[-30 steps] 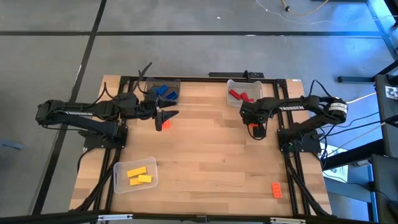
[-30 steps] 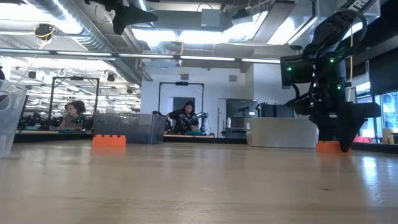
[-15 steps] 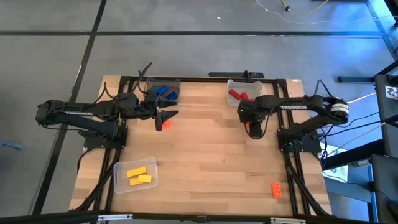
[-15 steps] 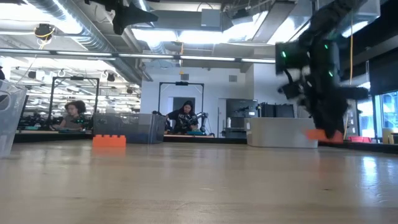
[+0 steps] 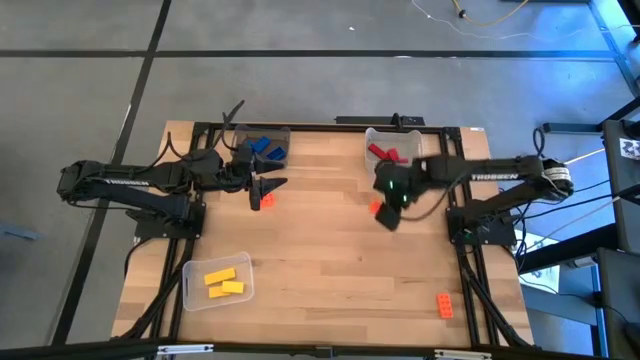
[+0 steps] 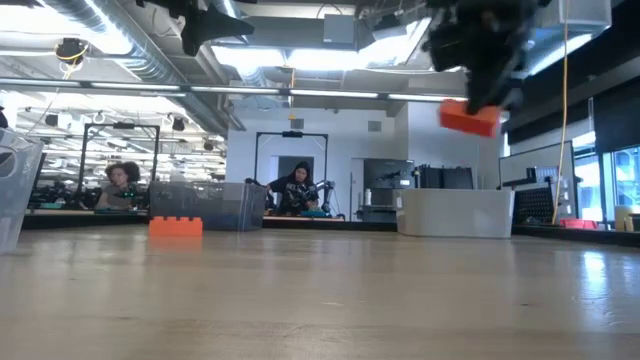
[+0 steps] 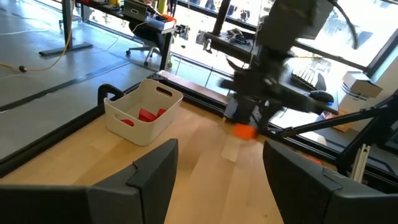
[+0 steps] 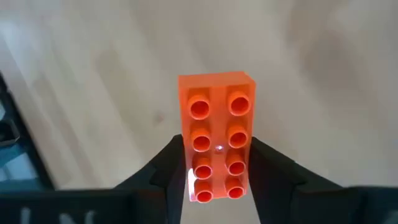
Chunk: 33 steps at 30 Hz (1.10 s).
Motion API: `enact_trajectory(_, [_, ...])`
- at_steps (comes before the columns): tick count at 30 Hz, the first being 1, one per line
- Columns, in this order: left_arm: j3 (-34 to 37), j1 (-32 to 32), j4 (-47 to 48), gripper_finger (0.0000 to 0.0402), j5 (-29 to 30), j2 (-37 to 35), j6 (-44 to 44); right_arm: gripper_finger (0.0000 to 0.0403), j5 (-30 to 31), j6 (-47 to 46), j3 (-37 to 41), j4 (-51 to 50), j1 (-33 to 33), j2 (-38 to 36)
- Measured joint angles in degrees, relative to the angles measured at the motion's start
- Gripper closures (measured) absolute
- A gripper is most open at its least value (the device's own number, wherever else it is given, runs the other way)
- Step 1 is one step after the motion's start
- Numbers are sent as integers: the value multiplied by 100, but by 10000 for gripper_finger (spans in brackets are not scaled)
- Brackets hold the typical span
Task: Sort & place blocks by color
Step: Move the top right orange three stud game piece into the bottom right
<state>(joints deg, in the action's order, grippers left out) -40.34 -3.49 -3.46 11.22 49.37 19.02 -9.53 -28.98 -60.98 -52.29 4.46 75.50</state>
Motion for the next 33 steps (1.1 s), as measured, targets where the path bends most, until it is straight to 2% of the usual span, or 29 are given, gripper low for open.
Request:
enact_trajectory(5, [0, 0, -2, 174, 0, 2, -4, 268, 45, -2710, 125, 0, -1800, -14])
enact_trajectory(10, [0, -2, -2, 174, 2, 2, -8, 268, 455, -6100, 125, 315, -3674, 12])
enact_trajectory(13, [0, -2, -6, 174, 2, 2, -10, 268, 572, -8043, 125, 493, -4623, 225])
enact_trajectory(16, [0, -2, -7, 174, 2, 2, -10, 268, 538, -9442, 126, 781, -5321, 641])
enact_trajectory(20, [0, -2, -10, 174, 2, 2, -10, 268, -229, -9844, 128, 1114, -5639, 1277])
enact_trajectory(27, [0, -2, -13, 174, 2, 2, -9, 268, -274, -9829, 132, 887, -5651, 2237])
enact_trajectory(33, [0, -4, -15, 174, 2, 2, -6, 268, -404, -9842, 132, 922, -5651, 2623])
